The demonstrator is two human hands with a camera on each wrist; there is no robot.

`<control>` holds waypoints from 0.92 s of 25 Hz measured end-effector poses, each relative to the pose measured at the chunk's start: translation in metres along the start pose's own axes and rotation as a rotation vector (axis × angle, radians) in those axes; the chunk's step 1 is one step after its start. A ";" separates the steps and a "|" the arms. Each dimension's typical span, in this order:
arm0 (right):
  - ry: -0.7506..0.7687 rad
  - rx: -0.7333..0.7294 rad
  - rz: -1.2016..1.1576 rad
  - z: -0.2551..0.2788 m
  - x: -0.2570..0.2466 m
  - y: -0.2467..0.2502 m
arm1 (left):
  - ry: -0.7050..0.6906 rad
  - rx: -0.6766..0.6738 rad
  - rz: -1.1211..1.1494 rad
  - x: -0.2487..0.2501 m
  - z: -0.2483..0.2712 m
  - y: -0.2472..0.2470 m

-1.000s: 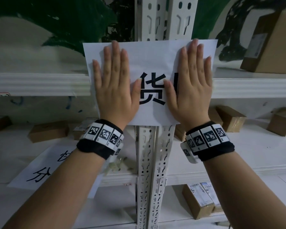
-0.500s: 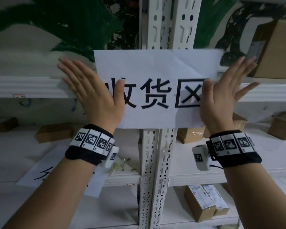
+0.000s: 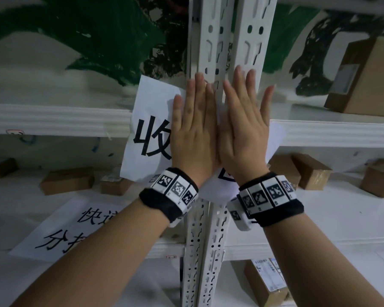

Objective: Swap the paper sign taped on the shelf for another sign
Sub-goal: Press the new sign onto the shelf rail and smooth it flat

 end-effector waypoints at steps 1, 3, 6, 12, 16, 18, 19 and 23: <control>0.003 0.004 -0.020 -0.002 -0.002 0.001 | 0.008 0.003 0.015 0.000 0.000 0.002; 0.025 0.040 -0.035 -0.002 -0.008 0.010 | 0.030 0.006 0.062 0.000 -0.002 0.006; -0.153 0.292 0.052 0.041 0.007 0.052 | 0.107 0.022 0.154 -0.013 -0.016 0.015; -0.411 0.288 0.118 0.089 0.037 0.064 | 0.193 0.079 0.217 -0.014 -0.031 0.027; -0.445 0.205 0.169 0.089 0.062 0.054 | 0.183 0.070 0.190 -0.010 -0.028 0.025; -0.474 0.126 0.205 0.096 0.073 0.043 | 0.195 0.098 0.194 -0.010 -0.027 0.026; -0.471 0.094 0.239 0.098 0.077 0.039 | 0.199 0.104 0.191 -0.010 -0.027 0.027; -0.454 0.037 0.374 0.098 0.085 0.037 | 0.194 0.117 0.183 -0.012 -0.025 0.026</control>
Point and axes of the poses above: each hand's wrist, its own z-axis away from the middle knuckle, its own y-axis out of the back of the hand, x = y × z, the point moved 9 cm from there along -z, towards the middle knuckle, and after that the axes turned 10 degrees about -z, right-handed, at the moved point
